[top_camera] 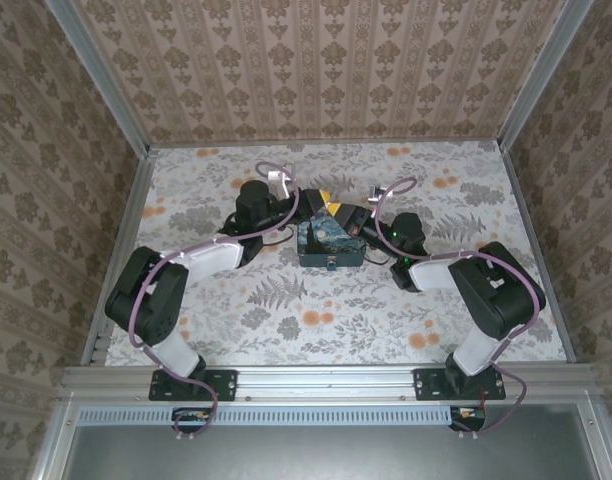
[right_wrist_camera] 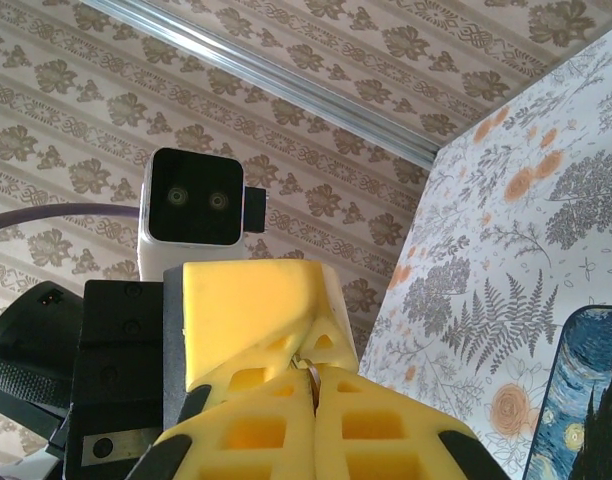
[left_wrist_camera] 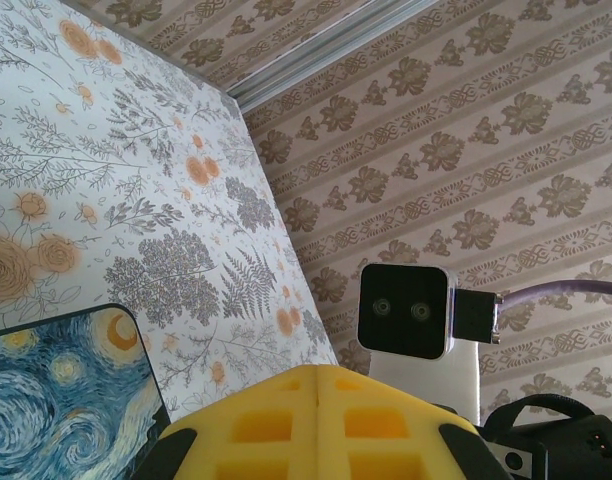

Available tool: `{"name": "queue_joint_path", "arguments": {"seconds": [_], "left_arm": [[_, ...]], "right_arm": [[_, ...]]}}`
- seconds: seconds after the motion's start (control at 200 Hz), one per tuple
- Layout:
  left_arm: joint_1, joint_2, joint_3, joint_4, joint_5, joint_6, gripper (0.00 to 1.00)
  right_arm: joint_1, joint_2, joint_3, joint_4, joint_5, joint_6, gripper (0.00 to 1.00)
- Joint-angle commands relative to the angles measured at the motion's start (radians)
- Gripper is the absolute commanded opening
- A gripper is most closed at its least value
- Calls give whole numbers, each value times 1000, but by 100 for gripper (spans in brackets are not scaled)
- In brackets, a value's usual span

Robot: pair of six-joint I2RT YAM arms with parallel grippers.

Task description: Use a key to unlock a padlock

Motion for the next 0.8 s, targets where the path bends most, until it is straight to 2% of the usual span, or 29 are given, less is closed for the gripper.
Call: {"name": "queue_joint_path", "arguments": {"seconds": [0.0,0.055,0.265,0.53,0.68,0.795], "left_arm": [[-17,20,6,12,25,4,0],[-17,23,7,12,26,3,0],[-19,29,5,12,28,2,0],[-20,29,3,9,25,1,0],[-17,23,3,1,16,2,0],[-14,16,3,-4,10,2,0]], "right_arm": [[5,8,18,40,-21,-2,11],[5,7,20,38,-21,-2,16],[4,7,29,32,-21,-3,16],[2,8,17,31,-21,-4,10],[-2,-2,0,31,-21,-6,0],[-4,-9,-11,31,-23,-10,0]]}}
